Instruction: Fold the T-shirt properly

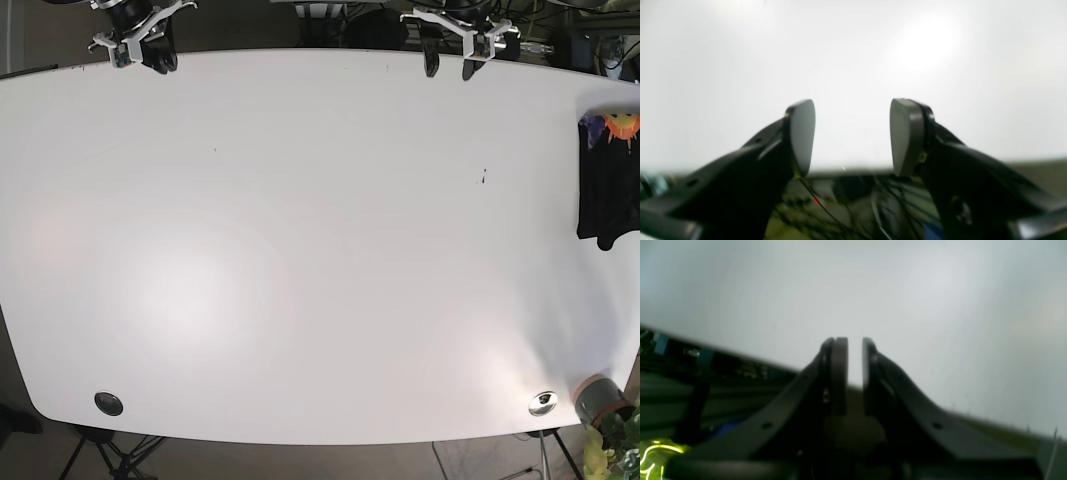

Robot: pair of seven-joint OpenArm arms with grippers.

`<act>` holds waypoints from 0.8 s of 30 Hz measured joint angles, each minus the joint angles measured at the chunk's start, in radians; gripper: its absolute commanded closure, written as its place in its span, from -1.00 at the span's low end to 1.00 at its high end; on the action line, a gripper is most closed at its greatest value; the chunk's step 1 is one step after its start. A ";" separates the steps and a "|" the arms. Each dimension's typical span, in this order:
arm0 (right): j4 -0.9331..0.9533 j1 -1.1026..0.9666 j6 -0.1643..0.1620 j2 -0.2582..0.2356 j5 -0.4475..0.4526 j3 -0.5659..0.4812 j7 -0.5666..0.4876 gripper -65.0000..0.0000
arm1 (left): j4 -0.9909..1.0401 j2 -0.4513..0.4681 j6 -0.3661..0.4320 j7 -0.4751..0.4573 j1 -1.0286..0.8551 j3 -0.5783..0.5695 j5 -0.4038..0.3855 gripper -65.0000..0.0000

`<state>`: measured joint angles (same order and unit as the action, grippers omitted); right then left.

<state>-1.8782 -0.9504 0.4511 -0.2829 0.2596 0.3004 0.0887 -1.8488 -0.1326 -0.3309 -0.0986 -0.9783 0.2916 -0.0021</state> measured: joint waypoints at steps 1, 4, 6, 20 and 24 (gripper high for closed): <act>-0.003 -0.019 -0.001 0.000 0.000 0.001 0.001 0.80 | -0.001 0.000 0.000 0.002 -0.016 0.000 -0.010 0.02; -0.010 -0.089 -0.003 -0.002 0.001 0.000 0.000 0.80 | -0.002 0.000 0.002 0.001 -0.079 0.001 -0.040 0.02; -0.008 -0.135 -0.002 0.001 0.001 0.000 0.004 0.80 | 0.000 0.001 0.003 -0.001 -0.126 0.002 -0.044 0.02; 0.187 -0.142 -0.010 -0.004 -0.005 -0.045 0.132 0.80 | 0.375 0.047 0.041 0.000 -0.044 0.008 -0.048 0.02; 0.340 -0.054 -0.003 -0.009 -0.008 -0.118 0.131 0.80 | 0.541 0.092 0.041 -0.014 0.086 -0.013 -0.050 0.02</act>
<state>-1.5383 -1.0042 0.4480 -0.2916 0.2512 0.1825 0.2199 -1.3075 -0.0410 -0.2897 -0.1123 -0.8925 0.2790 -0.0525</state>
